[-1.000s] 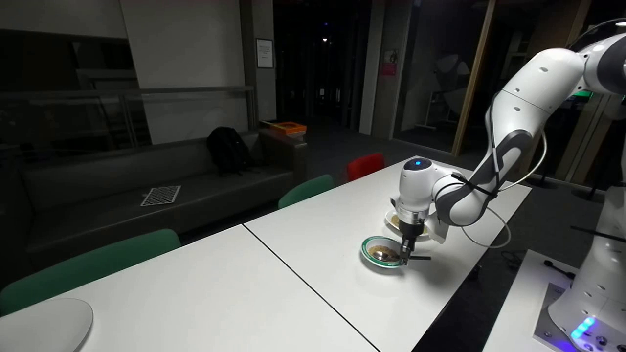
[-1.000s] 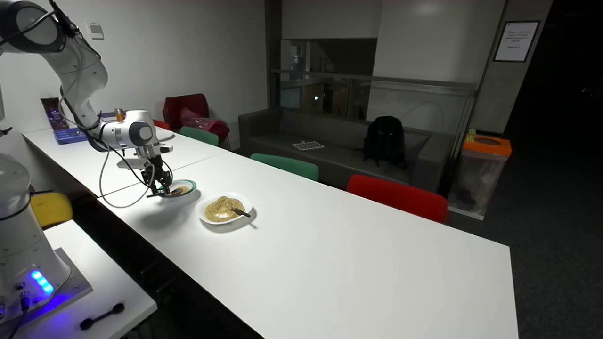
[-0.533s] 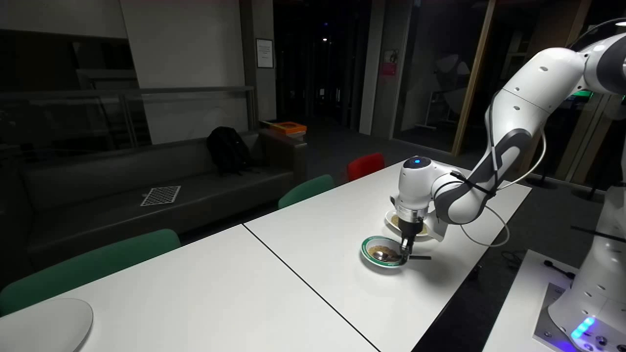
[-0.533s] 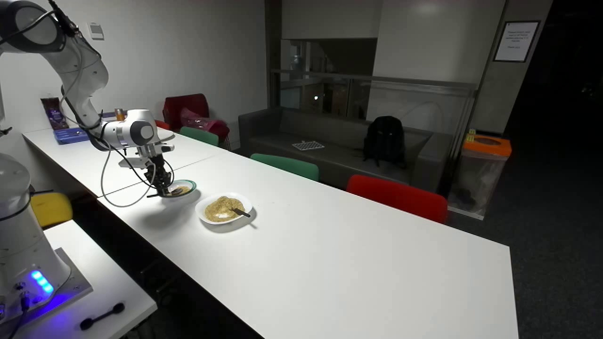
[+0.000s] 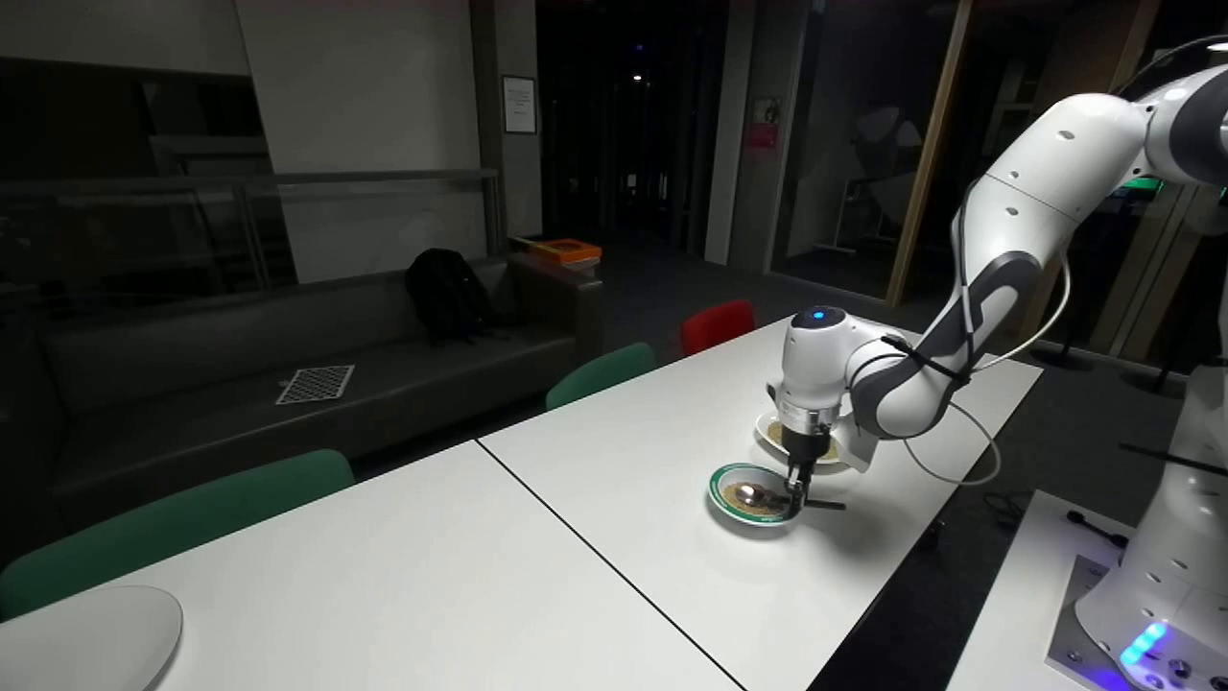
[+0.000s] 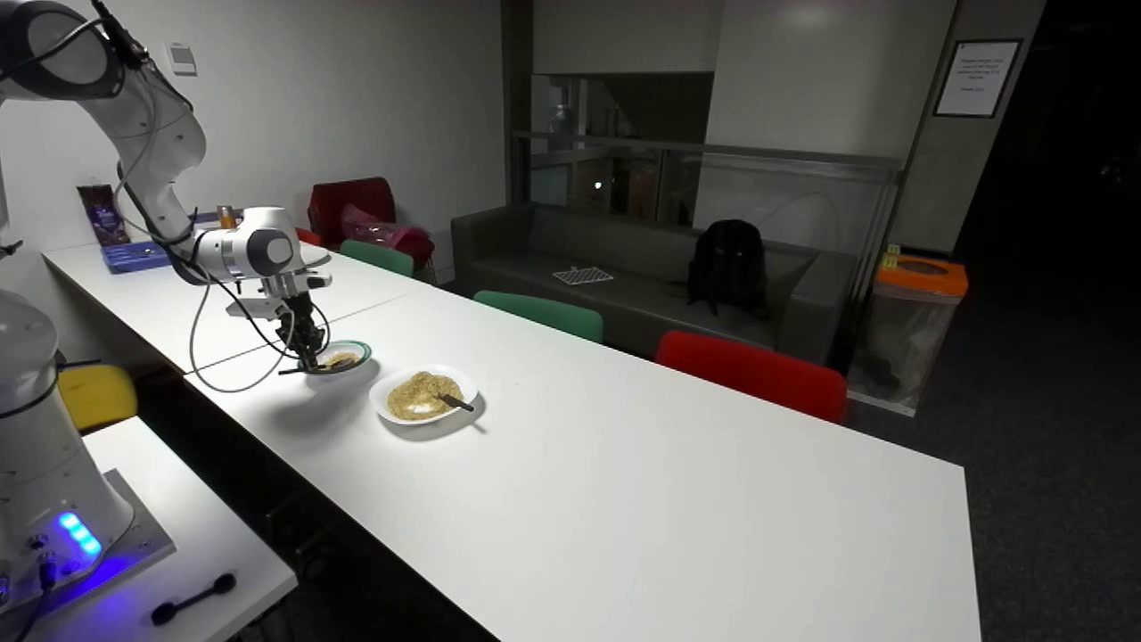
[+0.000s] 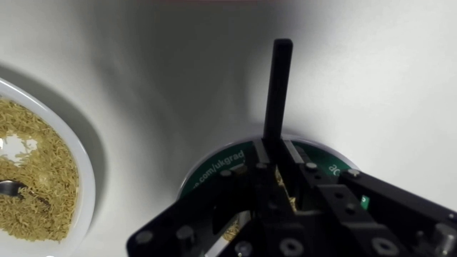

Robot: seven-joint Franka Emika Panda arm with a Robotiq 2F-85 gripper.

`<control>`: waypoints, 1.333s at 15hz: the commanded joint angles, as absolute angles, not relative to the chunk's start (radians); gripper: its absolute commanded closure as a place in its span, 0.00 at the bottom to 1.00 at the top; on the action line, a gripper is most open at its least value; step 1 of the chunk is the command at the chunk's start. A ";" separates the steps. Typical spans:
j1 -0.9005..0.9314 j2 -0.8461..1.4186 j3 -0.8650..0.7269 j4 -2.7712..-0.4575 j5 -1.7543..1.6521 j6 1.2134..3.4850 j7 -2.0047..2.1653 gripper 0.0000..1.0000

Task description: Put the spoon in the left bowl on the table, then pour the contents from the left bowl to the right bowl

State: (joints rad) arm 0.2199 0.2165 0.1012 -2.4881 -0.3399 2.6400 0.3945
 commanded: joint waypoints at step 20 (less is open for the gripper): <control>0.233 -0.023 0.193 -2.507 -0.654 2.350 0.651 0.97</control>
State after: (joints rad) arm 0.2271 0.0068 0.1721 -2.4885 -0.5033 2.4284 0.5305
